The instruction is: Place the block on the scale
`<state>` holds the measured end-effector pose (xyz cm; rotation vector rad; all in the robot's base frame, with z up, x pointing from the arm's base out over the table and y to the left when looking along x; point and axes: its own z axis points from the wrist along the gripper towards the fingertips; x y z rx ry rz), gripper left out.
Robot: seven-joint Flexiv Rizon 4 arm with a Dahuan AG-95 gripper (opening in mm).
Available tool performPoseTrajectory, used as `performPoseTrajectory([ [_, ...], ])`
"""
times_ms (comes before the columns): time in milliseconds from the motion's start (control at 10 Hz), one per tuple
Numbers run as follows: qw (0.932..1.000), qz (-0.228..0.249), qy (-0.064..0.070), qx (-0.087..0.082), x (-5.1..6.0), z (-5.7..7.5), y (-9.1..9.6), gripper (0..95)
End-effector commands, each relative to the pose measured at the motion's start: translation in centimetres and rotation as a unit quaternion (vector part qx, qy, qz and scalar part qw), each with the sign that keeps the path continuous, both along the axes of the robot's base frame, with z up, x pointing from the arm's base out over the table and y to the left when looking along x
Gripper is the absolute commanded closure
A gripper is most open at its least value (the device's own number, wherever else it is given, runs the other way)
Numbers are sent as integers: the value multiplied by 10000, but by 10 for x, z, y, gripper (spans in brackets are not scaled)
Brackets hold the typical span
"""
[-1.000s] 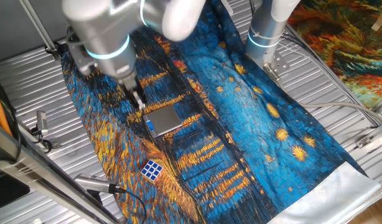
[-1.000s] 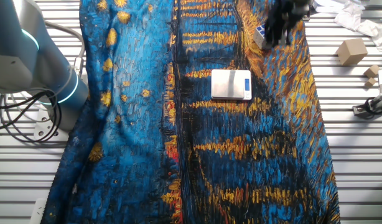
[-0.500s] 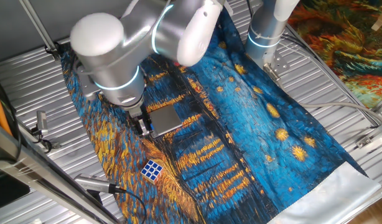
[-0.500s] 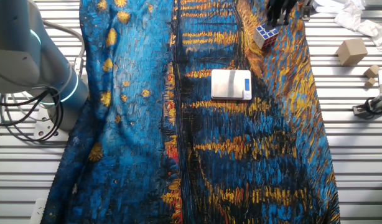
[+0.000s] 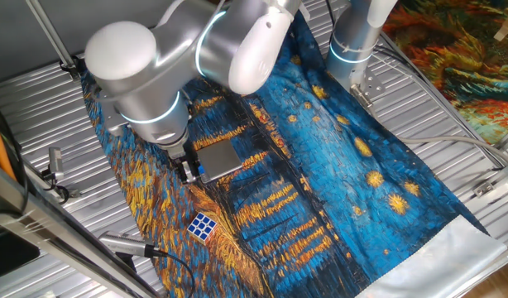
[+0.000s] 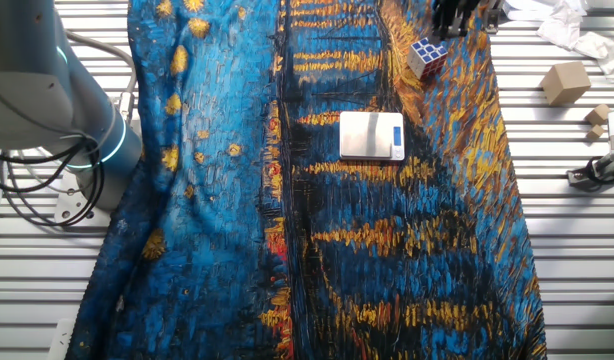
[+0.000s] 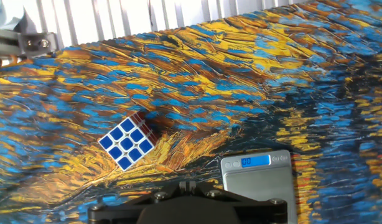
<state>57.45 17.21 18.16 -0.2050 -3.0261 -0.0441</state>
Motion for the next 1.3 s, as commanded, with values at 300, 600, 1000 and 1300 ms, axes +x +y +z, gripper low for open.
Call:
performPoseTrajectory([
  [300, 9902, 1376, 58, 234, 1, 0, 1, 950],
  [600, 9924, 1214, 56, 207, 2, 0, 4, 950],
  [1000, 9971, 749, 96, 124, 15, -2, 56, 950],
  [1300, 9983, 561, 60, 127, 16, -18, 77, 950],
])
